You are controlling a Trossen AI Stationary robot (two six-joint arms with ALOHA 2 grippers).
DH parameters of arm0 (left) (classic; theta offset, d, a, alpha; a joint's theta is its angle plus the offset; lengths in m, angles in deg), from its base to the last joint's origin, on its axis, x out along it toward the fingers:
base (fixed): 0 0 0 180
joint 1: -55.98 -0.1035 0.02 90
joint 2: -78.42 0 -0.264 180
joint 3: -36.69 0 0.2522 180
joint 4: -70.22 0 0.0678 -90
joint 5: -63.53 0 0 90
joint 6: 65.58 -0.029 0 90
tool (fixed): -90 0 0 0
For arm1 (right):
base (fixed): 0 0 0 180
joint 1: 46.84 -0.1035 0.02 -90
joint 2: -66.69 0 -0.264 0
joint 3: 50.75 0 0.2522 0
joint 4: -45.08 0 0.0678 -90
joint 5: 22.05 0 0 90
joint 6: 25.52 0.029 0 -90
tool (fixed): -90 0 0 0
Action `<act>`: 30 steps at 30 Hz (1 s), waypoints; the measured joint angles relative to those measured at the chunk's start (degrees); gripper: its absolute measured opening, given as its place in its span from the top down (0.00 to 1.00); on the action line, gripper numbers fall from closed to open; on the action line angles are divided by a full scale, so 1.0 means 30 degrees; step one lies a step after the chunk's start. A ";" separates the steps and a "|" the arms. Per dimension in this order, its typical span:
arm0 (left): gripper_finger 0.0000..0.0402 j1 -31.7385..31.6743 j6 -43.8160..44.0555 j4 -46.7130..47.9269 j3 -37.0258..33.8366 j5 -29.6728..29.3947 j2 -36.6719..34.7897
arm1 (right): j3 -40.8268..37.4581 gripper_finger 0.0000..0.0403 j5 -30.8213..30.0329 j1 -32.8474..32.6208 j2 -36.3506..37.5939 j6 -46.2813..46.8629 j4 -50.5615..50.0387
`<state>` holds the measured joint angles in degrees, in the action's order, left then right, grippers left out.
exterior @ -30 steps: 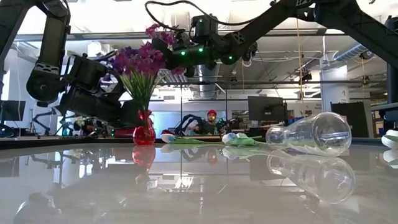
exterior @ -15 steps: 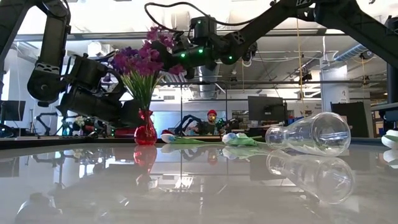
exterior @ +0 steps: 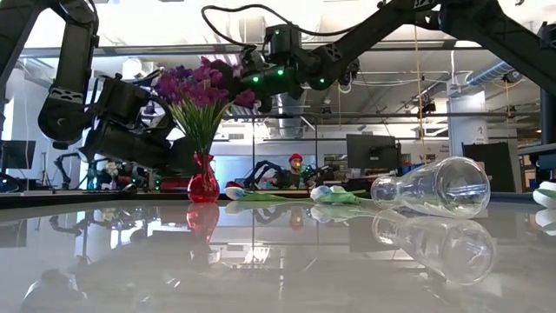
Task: Sort flowers into vase by color
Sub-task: Put the light purple flower into the red vase
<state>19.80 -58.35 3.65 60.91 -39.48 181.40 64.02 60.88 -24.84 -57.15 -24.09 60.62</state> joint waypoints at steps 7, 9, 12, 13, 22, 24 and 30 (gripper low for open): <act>0.57 0.0000 0.0040 -0.0097 -0.0029 0.0015 0.0000 | 0.0000 0.35 0.0000 0.0000 0.0330 -0.0013 -0.1122; 0.53 0.0000 0.0040 -0.0165 -0.0036 0.0015 0.0000 | 0.0000 0.31 0.0000 0.0000 0.0535 -0.0026 -0.1548; 0.45 0.0000 0.0079 -0.0293 -0.0141 0.0020 0.0000 | 0.0000 0.25 0.0000 0.0000 0.0834 -0.0007 -0.2260; 0.43 0.0000 0.0105 -0.0381 -0.0191 0.0015 0.0000 | 0.0000 0.23 -0.0002 0.0000 0.0904 -0.0007 -0.2381; 0.24 0.0000 0.0251 -0.0996 -0.0721 0.0002 -0.0007 | 0.0000 0.12 -0.0086 0.0000 0.1610 0.0051 -0.4999; 0.23 -0.0007 0.0331 -0.1547 -0.0978 0.0000 -0.0007 | 0.0000 0.12 -0.0112 0.0000 0.1846 0.0034 -0.5516; 0.22 -0.0007 0.0412 -0.2771 -0.1848 -0.0164 -0.0137 | 0.0015 0.12 -0.0146 0.0000 0.2504 0.0167 -0.6764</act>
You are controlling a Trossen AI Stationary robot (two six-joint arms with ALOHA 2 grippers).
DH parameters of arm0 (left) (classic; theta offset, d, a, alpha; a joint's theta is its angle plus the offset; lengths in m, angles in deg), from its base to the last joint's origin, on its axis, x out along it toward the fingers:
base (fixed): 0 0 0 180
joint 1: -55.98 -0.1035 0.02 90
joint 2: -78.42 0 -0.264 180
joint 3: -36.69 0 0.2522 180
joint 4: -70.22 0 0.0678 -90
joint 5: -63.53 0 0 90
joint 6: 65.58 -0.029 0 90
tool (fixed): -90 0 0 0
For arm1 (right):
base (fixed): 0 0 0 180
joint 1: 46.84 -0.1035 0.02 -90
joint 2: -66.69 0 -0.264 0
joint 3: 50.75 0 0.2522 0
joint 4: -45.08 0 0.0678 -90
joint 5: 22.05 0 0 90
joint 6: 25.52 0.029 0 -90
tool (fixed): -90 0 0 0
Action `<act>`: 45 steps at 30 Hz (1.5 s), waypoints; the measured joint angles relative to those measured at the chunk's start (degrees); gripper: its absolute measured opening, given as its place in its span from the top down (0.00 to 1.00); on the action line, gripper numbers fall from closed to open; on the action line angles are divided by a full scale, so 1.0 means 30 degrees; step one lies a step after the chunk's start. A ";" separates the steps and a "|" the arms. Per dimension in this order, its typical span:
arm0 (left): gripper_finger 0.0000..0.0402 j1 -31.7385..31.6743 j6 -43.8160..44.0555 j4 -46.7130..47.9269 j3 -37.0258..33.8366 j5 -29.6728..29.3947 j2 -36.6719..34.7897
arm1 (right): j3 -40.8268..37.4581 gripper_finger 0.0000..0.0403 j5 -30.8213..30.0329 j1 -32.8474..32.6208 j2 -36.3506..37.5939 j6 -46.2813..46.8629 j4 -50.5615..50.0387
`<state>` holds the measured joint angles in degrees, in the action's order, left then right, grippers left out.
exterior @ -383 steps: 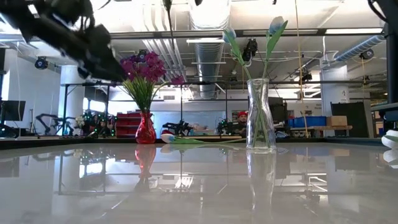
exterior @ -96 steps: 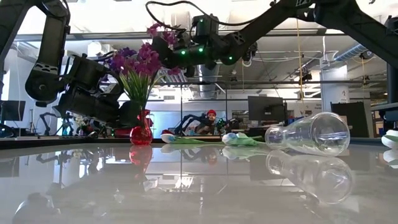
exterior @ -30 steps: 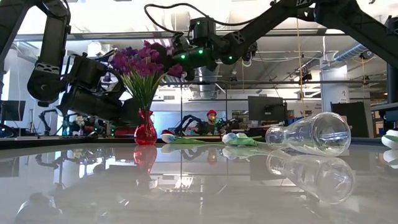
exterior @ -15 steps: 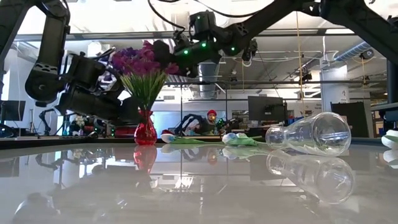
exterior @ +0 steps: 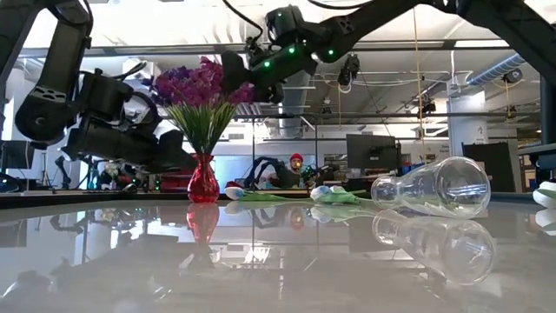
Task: Sort flowers into vase by color
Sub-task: Put the light purple flower into the red vase, then adjust the transparent vase
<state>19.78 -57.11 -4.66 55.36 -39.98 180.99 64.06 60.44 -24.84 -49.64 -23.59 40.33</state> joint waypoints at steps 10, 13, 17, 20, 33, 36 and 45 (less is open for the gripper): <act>0.22 0.0000 0.0000 -0.0061 -0.0773 -0.0073 -0.0800 | 0.0000 0.12 -0.0014 0.0000 0.1171 0.0197 -0.2646; 0.22 0.0000 0.0000 -0.0100 -0.1107 -0.0062 -0.1241 | 0.0000 0.12 -0.0012 0.0000 0.2021 0.0503 -0.4502; 0.22 0.0008 0.0003 -0.0105 -0.1487 0.0303 -0.1742 | 0.0000 0.12 -0.0016 0.0000 0.3480 0.1443 -0.7532; 0.22 0.0091 0.0228 -0.0031 -0.1490 0.0992 -0.2040 | 0.0000 0.12 -0.0029 -0.0049 0.4534 0.2846 -1.0276; 0.22 0.0342 0.1024 -0.0009 -0.1504 0.1851 -0.2296 | 0.0000 0.12 0.1569 -0.1719 0.6349 1.2691 -2.5436; 0.22 0.0342 0.1077 -0.0009 -0.1504 0.1854 -0.2296 | -0.0010 0.12 0.2197 -0.2257 0.6055 1.4099 -2.8137; 0.22 0.0342 0.1078 0.0122 -0.1511 0.1854 -0.2296 | -0.2038 0.12 0.4416 -0.3574 0.5895 1.6314 -2.9428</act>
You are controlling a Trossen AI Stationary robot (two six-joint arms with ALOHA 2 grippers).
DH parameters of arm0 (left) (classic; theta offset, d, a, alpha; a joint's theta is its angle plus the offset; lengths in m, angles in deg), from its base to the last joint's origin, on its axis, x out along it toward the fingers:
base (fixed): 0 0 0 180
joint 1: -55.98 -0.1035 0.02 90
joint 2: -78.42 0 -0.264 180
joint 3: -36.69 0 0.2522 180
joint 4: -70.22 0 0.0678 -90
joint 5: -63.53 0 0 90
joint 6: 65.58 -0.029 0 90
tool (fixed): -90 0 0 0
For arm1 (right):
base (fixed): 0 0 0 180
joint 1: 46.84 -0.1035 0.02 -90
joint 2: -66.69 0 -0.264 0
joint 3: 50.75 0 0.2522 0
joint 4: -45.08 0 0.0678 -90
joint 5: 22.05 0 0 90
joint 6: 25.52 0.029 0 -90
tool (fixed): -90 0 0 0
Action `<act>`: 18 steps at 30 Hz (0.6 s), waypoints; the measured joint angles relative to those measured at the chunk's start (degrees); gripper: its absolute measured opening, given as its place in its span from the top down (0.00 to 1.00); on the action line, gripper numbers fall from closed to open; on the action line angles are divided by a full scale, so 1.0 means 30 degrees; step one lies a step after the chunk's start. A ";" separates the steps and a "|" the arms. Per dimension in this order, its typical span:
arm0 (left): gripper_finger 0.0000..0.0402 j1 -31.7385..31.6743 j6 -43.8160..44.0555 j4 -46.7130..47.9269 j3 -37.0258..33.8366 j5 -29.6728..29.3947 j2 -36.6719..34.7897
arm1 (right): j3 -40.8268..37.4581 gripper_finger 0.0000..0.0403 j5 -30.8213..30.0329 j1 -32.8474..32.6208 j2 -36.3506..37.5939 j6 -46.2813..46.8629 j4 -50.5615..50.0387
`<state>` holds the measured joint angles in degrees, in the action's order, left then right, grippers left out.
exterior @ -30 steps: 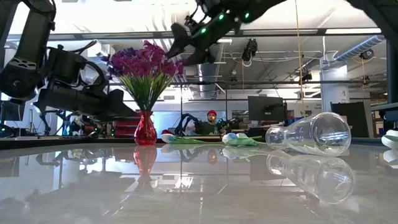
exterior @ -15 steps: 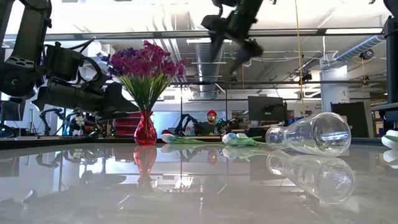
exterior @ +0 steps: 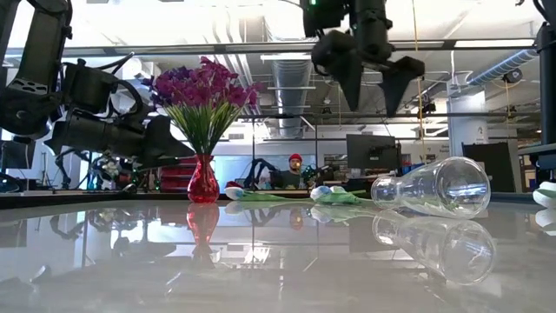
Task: Sort flowers into vase by color
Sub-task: Adjust the transparent vase
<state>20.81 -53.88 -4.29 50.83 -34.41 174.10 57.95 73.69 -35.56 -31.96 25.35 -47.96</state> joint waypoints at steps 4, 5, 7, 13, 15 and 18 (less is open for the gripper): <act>0.22 0.0000 0.0000 0.0150 0.0000 0.0000 0.0000 | -0.1675 0.12 0.0235 -0.0495 -0.0008 0.0415 0.0926; 0.22 0.0000 0.0000 0.0237 0.0000 0.0000 0.0000 | -0.2090 0.12 0.0328 -0.0608 -0.0015 0.0429 0.1363; 0.22 0.0000 -0.0004 0.0522 -0.0007 0.0000 0.0000 | -0.3000 0.12 0.0650 -0.0801 -0.0015 0.0622 0.2472; 0.22 0.0000 0.0000 0.0957 -0.0007 0.0000 0.0001 | -0.5391 0.12 0.1110 -0.0979 -0.0015 0.1096 0.5129; 0.22 0.0000 0.0000 0.1020 -0.0007 0.0000 0.0007 | -0.6043 0.12 0.1129 -0.0984 -0.0022 0.1114 0.5698; 0.22 0.0000 0.0000 0.1042 -0.0007 -0.0042 0.0005 | -0.6961 0.12 0.1151 -0.1008 -0.0022 0.1145 0.7108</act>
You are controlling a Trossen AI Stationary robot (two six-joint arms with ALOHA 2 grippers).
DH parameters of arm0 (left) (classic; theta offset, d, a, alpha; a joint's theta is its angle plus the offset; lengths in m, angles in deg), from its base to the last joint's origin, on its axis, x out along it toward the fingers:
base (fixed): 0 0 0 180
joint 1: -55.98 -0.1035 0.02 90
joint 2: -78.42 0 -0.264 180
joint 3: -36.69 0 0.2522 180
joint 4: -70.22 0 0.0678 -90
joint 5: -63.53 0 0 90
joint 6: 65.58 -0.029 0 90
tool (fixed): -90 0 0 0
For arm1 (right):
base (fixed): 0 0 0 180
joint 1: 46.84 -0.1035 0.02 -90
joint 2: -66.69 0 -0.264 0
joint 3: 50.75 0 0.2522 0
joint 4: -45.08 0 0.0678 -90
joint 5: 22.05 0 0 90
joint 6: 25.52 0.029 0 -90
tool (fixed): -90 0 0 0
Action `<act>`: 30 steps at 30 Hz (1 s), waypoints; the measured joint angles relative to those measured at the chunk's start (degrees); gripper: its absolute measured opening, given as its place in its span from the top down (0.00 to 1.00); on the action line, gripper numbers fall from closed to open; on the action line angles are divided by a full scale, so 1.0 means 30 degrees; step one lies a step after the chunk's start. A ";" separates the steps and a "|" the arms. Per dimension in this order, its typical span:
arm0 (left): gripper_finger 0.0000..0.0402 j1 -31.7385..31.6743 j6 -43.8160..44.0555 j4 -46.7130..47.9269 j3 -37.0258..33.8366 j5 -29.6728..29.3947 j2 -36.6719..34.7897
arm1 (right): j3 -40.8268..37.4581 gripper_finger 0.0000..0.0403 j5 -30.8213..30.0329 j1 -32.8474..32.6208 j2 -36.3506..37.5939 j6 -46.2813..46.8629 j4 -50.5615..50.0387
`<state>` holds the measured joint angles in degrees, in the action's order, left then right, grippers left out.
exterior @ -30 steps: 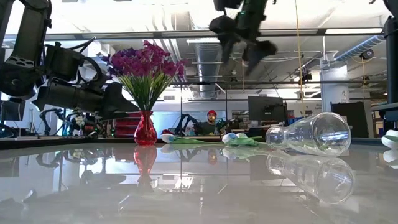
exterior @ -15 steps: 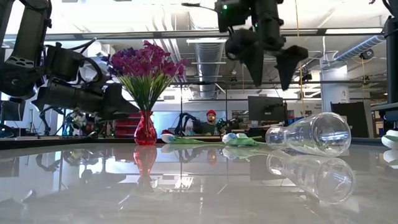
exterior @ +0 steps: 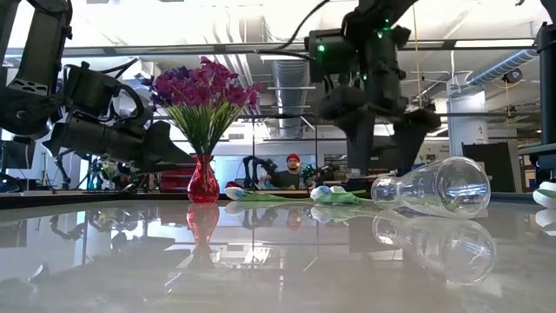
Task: Sort flowers into vase by color
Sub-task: Adjust the transparent vase
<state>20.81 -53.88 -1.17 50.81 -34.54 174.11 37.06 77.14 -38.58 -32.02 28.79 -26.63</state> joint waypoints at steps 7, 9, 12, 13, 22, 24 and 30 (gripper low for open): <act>0.22 0.0000 0.0000 -0.0007 0.0000 -0.0124 0.0002 | -0.1550 0.18 0.0108 0.0000 0.0000 0.0415 0.2141; 0.22 0.0000 0.0000 -0.0007 0.0000 -0.0125 0.0002 | -0.1954 0.22 0.0108 0.0000 0.0000 0.0430 0.2667; 0.22 0.0000 0.0000 -0.0007 0.0000 -0.0132 0.0002 | -0.2648 0.28 0.0104 0.0000 0.0000 0.0646 0.3640; 0.22 0.0000 0.0007 -0.0015 0.0000 -0.0132 0.0002 | -0.2840 0.31 0.0101 0.0000 0.0000 0.0654 0.4004; 0.22 0.0000 0.0138 -0.0029 0.0000 -0.0147 0.0002 | -0.4264 0.52 -0.0210 0.0000 0.0044 0.0944 0.6549; 0.22 0.0000 0.0138 -0.0031 0.0000 -0.0154 0.0002 | -0.4268 0.53 -0.0554 -0.0011 0.0055 0.0902 0.6563; 0.22 0.0000 0.0146 -0.0034 0.0000 -0.0173 0.0009 | -0.4115 0.53 -0.1014 -0.0016 0.0086 0.0207 0.6563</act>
<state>20.81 -53.44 -1.27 50.81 -35.06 174.14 24.72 74.10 -38.63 -31.77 29.41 -6.94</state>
